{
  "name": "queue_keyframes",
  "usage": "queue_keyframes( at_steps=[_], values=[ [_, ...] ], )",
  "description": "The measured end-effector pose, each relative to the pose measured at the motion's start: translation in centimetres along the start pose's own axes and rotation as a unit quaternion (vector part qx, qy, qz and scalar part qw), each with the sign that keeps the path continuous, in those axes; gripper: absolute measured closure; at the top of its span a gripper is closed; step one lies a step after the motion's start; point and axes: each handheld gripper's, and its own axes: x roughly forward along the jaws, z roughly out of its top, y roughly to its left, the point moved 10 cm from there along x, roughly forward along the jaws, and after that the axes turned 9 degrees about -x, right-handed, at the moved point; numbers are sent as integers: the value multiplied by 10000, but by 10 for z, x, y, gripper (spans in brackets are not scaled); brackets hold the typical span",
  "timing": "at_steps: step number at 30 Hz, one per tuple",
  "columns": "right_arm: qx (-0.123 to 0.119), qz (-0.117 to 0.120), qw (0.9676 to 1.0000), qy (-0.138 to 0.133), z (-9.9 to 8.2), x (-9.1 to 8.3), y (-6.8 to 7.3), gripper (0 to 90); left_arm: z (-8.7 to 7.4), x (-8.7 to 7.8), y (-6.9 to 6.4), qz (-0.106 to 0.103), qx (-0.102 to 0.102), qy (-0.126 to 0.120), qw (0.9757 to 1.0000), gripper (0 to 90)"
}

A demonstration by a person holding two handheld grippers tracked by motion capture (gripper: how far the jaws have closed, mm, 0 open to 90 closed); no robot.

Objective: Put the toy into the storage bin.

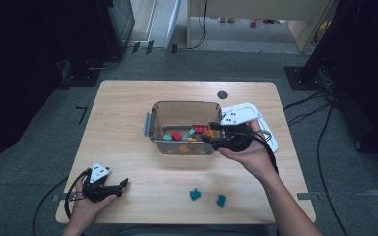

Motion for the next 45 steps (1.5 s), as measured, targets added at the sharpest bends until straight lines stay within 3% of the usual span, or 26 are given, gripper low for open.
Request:
queue_keyframes(
  at_steps=[5, 13, 22, 27, 36, 45],
  values=[
    [-215, 268, 9994, -70, -7, -2, 26, 448, 0, 0, 0, -4, -6, 6, 10000, 155],
    [-541, 682, 9962, -61, -33, 3, 60, 479, 0, 0, 0, -1, -2, 10, 10000, 155],
    [-608, 1237, 9904, -73, -76, 19, 80, 538, 0, 0, 0, 1, -1, 7, 10000, 155],
    [-759, 1562, 9847, 153, -103, 29, 92, 563, 0, 0, 0, 3, 0, 8, 10000, 155],
    [-1063, 2068, 9702, 674, -138, 45, 106, 571, 0, 0, 0, 4, -5, 5, 10000, 155],
    [-1312, 2224, 9613, 959, -152, 50, 114, 574, 0, 0, 0, 3, -2, 7, 10000, 155]
  ],
)
